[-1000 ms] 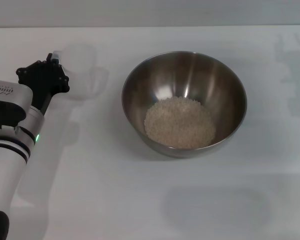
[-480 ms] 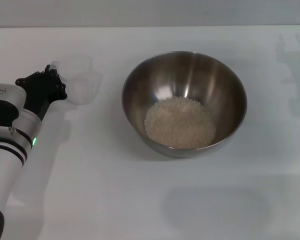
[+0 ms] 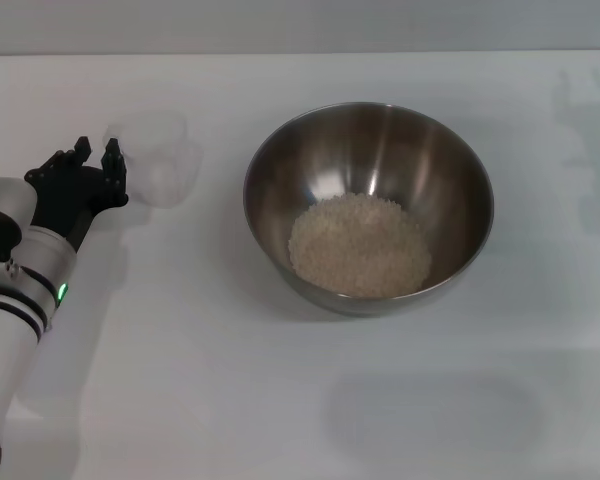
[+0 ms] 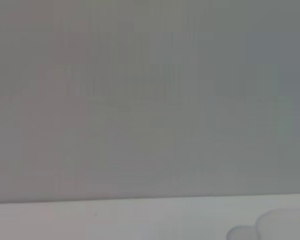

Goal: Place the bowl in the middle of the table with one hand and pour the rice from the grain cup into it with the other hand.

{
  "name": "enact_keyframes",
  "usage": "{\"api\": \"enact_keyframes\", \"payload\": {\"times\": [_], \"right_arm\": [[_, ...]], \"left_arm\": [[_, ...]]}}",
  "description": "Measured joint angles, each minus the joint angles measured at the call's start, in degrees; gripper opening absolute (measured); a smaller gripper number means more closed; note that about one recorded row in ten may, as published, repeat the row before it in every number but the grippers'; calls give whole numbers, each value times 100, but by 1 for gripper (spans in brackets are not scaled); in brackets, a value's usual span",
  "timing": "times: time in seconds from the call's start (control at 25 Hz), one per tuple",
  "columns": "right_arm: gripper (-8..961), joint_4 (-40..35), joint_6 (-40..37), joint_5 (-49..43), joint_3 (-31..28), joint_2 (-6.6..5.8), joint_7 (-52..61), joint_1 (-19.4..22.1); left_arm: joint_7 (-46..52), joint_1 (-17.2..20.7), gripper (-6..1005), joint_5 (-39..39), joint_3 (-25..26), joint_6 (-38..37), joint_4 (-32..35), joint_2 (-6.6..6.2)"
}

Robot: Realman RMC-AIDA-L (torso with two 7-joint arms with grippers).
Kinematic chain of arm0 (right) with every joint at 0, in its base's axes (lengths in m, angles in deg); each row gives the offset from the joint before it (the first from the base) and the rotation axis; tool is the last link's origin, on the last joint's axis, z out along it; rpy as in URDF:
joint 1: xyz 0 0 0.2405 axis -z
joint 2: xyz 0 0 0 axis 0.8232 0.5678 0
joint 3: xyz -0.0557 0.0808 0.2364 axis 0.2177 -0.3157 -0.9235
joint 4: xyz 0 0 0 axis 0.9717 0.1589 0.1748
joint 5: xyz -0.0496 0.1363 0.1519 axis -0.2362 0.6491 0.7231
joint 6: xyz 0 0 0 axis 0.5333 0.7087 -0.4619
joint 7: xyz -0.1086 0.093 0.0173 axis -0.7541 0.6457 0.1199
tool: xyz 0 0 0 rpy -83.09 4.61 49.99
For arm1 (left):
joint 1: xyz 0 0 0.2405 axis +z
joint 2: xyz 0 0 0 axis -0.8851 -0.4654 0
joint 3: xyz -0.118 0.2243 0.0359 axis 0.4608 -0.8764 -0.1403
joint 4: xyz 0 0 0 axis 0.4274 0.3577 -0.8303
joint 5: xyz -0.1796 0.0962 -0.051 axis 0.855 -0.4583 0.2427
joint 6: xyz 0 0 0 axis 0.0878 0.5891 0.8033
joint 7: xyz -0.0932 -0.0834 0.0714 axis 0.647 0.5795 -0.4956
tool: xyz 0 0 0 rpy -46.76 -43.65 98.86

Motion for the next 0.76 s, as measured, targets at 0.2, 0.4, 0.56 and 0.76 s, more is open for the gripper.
{"api": "enact_keyframes", "payload": {"times": [0.2,0.4,0.56,0.76], "right_arm": [[412,0,0,0,0,0,0,-1],[412,-15,-1,0,0,1,0,-1],[411,-37,-1,7,-41,6,4,15],[411,-134,-84,18,-28,19,327,51]], "left_arm": [[1,169,307,1,3,-31,-87,0],[2,253,440,-2,5,-68,-154,-7],[7,1290,470,-803,-17,-1206,-789,-17],[188,1564,466,-1094,-326,-2986,-391,28]]}}
